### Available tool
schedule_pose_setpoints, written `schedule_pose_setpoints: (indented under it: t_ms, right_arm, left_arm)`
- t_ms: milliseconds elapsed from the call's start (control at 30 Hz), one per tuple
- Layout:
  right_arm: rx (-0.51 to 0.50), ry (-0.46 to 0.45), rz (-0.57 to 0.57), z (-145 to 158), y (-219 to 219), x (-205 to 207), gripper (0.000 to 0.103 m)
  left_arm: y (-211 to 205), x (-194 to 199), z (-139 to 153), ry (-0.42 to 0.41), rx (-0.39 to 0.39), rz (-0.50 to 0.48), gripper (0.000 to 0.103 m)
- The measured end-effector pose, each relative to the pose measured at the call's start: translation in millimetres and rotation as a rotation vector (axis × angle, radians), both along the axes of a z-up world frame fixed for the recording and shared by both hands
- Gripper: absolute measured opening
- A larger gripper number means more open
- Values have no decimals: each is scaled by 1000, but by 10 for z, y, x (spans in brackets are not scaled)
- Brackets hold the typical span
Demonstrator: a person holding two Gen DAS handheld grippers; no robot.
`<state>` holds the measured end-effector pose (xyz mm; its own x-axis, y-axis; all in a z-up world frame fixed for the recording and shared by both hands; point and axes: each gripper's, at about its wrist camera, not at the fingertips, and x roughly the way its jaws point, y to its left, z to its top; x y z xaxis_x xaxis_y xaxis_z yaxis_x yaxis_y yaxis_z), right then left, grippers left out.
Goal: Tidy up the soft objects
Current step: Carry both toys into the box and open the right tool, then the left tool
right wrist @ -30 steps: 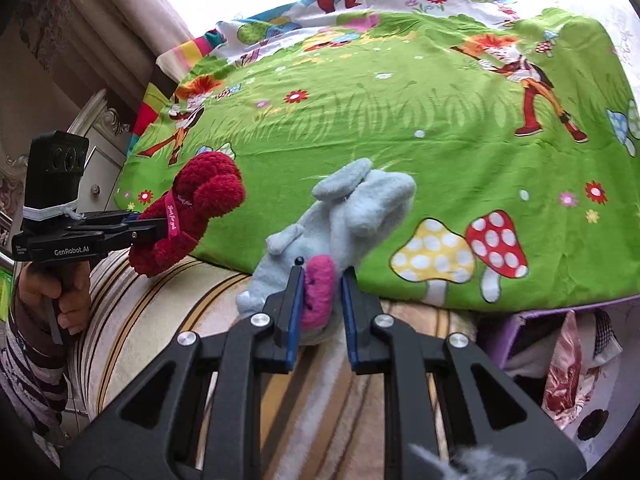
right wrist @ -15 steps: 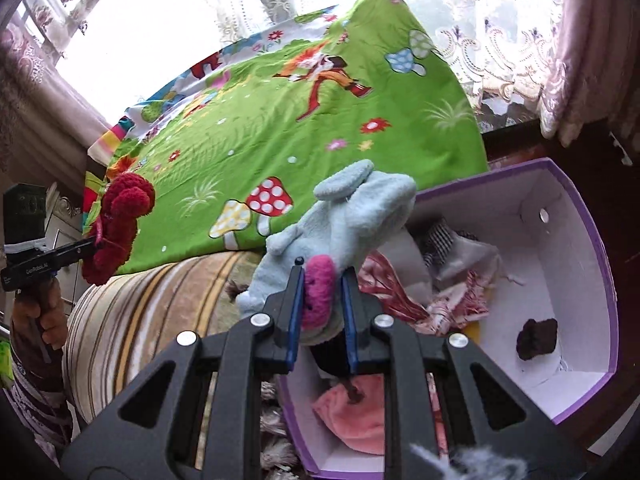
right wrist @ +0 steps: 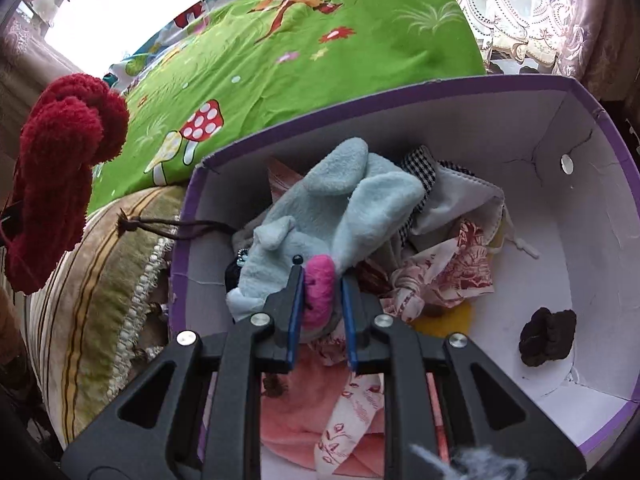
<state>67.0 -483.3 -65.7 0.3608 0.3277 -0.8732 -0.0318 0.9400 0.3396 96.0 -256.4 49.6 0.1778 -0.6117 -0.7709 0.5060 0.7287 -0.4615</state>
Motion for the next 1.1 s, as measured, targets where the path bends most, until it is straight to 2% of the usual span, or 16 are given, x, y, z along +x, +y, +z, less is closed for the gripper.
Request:
schedule_pose_setpoints:
  t_ms: [267, 433, 600, 667, 767, 833, 900, 1000, 1100]
  right_arm:
    - [29, -13, 113, 191, -41, -507, 22]
    - [-51, 60, 204, -7, -54, -691, 22]
    - [-49, 86, 213, -107, -100, -703, 23]
    - [-51, 92, 197, -117, -103, -667, 26]
    - [-68, 93, 180, -98, -151, -701, 37]
    - [-84, 88, 159, -56, -202, -763, 52]
    - [-112, 78, 138, -3, -265, -832, 61]
    - [-146, 67, 89, 80, -363, -930, 65]
    - [-220, 57, 8, 183, -415, -1010, 69]
  left_arm:
    - [-441, -84, -77, -69, 81, -107, 27]
    - [-678, -265, -138, -77, 140, -248, 27]
    - [-905, -433, -261, -85, 199, -376, 27]
    - [-991, -460, -325, -76, 230, -418, 27]
    - [-1082, -504, -405, -95, 291, -474, 27]
    - [-1138, -505, -448, -105, 318, -503, 27]
    - [-1175, -536, -462, -126, 332, -546, 27]
    - [-1236, -604, -505, -126, 348, -622, 27]
    - [-1304, -627, -596, -118, 395, -660, 30]
